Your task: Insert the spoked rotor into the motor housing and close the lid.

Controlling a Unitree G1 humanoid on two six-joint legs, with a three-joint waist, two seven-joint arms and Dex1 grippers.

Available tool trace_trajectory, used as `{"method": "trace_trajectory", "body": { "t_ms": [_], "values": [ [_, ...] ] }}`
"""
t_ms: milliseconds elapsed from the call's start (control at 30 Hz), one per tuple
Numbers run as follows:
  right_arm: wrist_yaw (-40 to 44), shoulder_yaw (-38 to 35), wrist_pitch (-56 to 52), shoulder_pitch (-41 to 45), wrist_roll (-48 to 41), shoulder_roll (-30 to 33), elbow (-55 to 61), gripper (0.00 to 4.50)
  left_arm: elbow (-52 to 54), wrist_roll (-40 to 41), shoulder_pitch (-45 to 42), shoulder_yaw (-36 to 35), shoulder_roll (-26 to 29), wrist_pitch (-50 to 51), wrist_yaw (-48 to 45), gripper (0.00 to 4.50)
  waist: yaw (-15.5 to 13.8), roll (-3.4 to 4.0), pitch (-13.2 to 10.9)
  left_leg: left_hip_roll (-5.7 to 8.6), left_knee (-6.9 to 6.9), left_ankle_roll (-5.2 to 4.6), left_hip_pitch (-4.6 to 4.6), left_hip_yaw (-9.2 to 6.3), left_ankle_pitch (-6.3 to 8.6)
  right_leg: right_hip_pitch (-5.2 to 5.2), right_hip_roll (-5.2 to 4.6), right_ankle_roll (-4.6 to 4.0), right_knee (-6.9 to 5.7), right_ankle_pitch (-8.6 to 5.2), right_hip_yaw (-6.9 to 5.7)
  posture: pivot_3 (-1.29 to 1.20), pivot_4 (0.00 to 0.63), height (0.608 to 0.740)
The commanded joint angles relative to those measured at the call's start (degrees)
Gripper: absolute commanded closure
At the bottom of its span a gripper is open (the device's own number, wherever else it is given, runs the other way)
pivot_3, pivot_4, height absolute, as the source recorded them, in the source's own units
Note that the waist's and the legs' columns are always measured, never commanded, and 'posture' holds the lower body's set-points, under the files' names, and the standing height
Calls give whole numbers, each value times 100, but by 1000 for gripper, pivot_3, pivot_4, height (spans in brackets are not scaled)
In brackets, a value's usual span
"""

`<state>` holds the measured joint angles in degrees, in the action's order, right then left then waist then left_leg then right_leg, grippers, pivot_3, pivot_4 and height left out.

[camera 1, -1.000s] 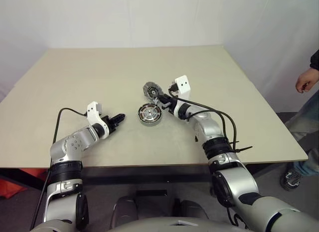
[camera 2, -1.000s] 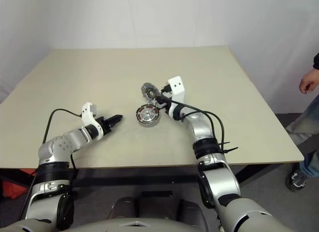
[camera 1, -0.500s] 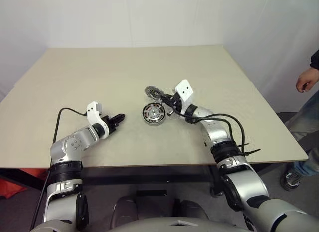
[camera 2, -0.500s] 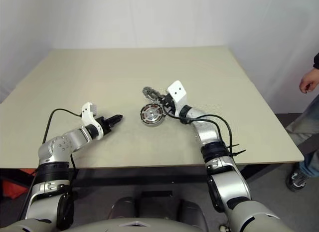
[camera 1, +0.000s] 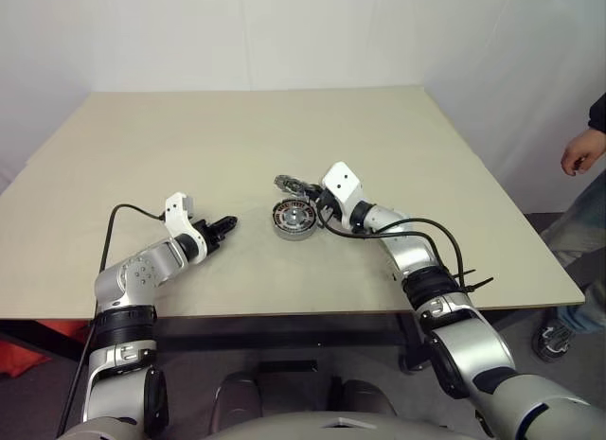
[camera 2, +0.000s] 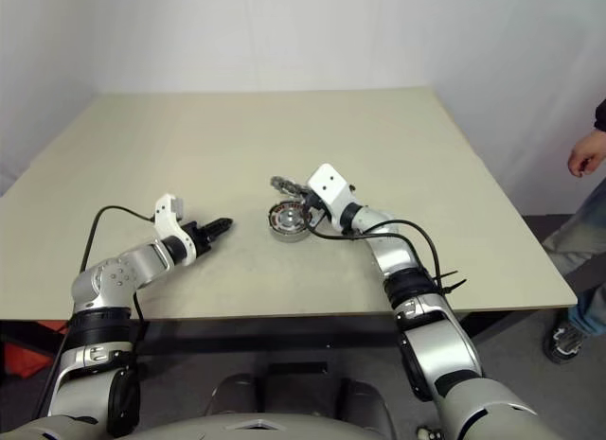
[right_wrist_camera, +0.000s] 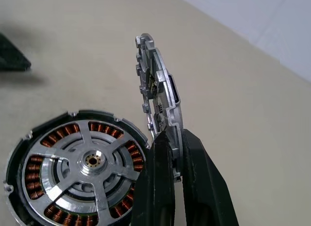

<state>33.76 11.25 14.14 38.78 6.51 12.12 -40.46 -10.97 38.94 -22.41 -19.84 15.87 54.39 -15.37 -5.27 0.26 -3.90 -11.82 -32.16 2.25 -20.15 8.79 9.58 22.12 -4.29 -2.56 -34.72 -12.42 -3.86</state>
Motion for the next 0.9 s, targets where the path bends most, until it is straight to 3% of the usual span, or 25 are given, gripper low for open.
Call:
{"method": "trace_trajectory", "body": {
  "t_ms": [33,400,767,900],
  "values": [
    [-122,189,313,39,348,184,-309,4477,114,-37,-4,-69,86,31,63,2475,0,0,0,0,-1,0,0,0,0,-1,0,7,0,-4,0,0,0,740],
    [-336,264,1283,-12,535,368,-326,4477,51,-65,-38,-57,99,9,54,2475,-7,-1,0,2,-2,-5,-2,0,3,-1,0,0,0,0,0,0,0,740],
    [-62,299,1520,-41,478,412,14,799,-48,-87,-84,-51,97,-51,42,2475,2,-1,-1,1,-6,-5,-3,1,3,2,1,18,-2,-11,-1,0,0,740],
    [22,268,1526,-38,452,418,60,799,-82,-99,-84,-54,101,-77,32,2475,3,-1,-1,1,-6,-5,-3,1,3,1,1,16,-2,-9,-1,0,0,740]
  ]
}}
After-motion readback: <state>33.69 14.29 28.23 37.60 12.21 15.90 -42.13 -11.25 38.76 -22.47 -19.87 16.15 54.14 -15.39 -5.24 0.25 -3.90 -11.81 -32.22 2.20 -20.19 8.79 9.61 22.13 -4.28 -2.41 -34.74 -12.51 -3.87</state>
